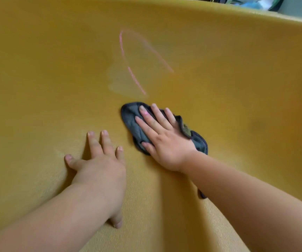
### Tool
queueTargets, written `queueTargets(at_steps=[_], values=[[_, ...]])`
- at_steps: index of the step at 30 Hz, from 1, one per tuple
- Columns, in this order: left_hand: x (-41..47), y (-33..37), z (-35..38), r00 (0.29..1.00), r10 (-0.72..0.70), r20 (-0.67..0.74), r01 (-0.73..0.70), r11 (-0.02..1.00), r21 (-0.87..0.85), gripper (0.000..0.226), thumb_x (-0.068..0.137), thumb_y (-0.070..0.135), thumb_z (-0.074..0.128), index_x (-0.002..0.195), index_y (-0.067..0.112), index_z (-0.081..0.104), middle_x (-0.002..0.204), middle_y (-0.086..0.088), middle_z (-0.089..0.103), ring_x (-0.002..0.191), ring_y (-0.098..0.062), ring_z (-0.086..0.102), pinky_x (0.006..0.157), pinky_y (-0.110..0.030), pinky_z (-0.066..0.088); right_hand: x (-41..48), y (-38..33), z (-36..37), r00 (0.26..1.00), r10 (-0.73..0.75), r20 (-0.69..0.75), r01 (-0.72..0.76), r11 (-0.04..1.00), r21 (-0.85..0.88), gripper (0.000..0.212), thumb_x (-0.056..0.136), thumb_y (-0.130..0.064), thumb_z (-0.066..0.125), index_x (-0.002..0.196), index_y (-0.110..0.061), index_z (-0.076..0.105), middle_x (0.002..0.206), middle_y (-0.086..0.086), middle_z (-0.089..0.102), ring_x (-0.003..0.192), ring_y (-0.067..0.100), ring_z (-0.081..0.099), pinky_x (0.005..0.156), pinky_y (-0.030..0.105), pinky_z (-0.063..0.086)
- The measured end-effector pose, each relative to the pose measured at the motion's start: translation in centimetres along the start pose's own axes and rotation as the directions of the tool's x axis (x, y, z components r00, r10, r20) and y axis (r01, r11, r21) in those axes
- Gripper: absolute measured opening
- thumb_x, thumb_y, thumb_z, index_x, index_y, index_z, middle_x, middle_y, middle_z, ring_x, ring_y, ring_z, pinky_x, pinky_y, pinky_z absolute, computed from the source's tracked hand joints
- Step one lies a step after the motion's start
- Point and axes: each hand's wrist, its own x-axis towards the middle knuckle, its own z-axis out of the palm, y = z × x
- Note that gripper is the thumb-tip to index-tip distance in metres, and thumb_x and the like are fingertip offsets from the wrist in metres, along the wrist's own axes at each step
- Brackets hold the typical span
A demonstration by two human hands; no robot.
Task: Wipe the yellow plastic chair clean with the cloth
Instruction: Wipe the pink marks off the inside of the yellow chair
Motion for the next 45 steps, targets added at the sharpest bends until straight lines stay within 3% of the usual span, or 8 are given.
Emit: queueTargets(at_steps=[4,9,21,25,30,36,40,45], values=[[0.1,0.0,0.2,1.0,0.011,-0.009,-0.011,1.0,-0.004,0.168,0.043,0.068,0.089,0.15,0.013,-0.028,0.145,-0.032,-0.044,0.137,-0.06,-0.029,0.099,-0.079,0.028,0.2,7.2,-2.7,0.964,0.226,-0.138,-0.248,0.953,-0.172,0.08,0.095,-0.052,0.046,0.161,-0.015,0.022,0.169,0.013,0.012,0.156,0.04,0.009,0.123,0.045,-0.013],[0.6,0.1,0.1,1.0,0.012,0.016,-0.012,1.0,-0.011,0.169,0.043,0.067,0.09,0.148,0.011,-0.03,0.142,-0.035,-0.046,0.134,-0.063,-0.031,0.097,-0.082,0.026,3.2,15.6,-10.4,0.692,0.653,-0.307,-0.714,0.682,-0.159,0.089,0.101,-0.059,0.033,0.16,-0.003,-0.002,0.167,0.03,-0.004,0.154,0.048,-0.004,0.125,0.062,-0.001],[0.8,0.2,0.2,0.999,0.022,0.022,-0.022,1.0,0.002,0.167,0.046,0.064,0.091,0.149,0.014,-0.031,0.143,-0.034,-0.046,0.135,-0.061,-0.032,0.097,-0.082,0.023,1.8,-0.9,0.5,0.998,-0.058,-0.017,0.059,0.996,0.069,0.071,0.099,-0.049,0.038,0.162,-0.024,0.02,0.17,0.001,0.004,0.158,0.027,-0.005,0.126,0.042,-0.008],[0.6,0.3,0.3,0.999,0.041,0.013,-0.041,0.999,-0.004,0.165,0.049,0.064,0.089,0.148,0.014,-0.032,0.142,-0.034,-0.047,0.134,-0.062,-0.033,0.098,-0.082,0.023,1.6,8.5,-3.3,0.956,0.261,-0.136,-0.27,0.961,-0.06,0.089,0.093,-0.065,0.047,0.162,-0.019,0.017,0.169,0.004,0.001,0.157,0.033,0.0,0.124,0.044,-0.012],[0.7,0.3,0.3,0.998,0.06,0.028,-0.06,0.998,-0.014,0.164,0.051,0.063,0.089,0.146,0.011,-0.034,0.14,-0.035,-0.048,0.132,-0.063,-0.034,0.099,-0.084,0.021,4.8,13.7,-9.5,0.675,0.659,-0.333,-0.697,0.717,0.004,0.092,0.099,-0.06,0.038,0.161,-0.005,-0.004,0.168,0.024,-0.007,0.155,0.044,-0.007,0.126,0.058,-0.001],[1.3,0.3,0.2,0.998,0.048,0.038,-0.047,0.999,-0.023,0.163,0.052,0.055,0.093,0.146,0.011,-0.032,0.141,-0.034,-0.048,0.132,-0.062,-0.035,0.097,-0.085,0.018,9.8,1.5,-3.4,0.941,0.206,-0.27,-0.215,0.977,-0.005,0.082,0.094,-0.043,0.052,0.162,-0.015,0.016,0.17,0.013,0.01,0.157,0.036,0.005,0.124,0.041,-0.008],[1.3,0.5,0.3,0.998,0.056,0.027,-0.055,0.998,-0.026,0.162,0.052,0.055,0.093,0.149,0.012,-0.03,0.143,-0.033,-0.047,0.133,-0.061,-0.035,0.098,-0.085,0.018,7.7,-0.7,-1.3,0.981,-0.033,-0.192,0.035,0.999,0.008,0.07,0.097,-0.043,0.048,0.16,-0.023,0.028,0.169,0.006,0.02,0.157,0.029,0.013,0.127,0.041,-0.001],[1.4,0.5,0.8,0.998,0.064,-0.005,-0.064,0.998,-0.005,0.166,0.048,0.058,0.093,0.148,0.012,-0.031,0.14,-0.036,-0.048,0.131,-0.064,-0.035,0.096,-0.086,0.02,6.8,10.2,-7.0,0.886,0.374,-0.275,-0.409,0.909,-0.081,0.087,0.095,-0.062,0.047,0.163,-0.021,0.012,0.171,0.014,0.002,0.157,0.037,-0.001,0.124,0.045,-0.011]])
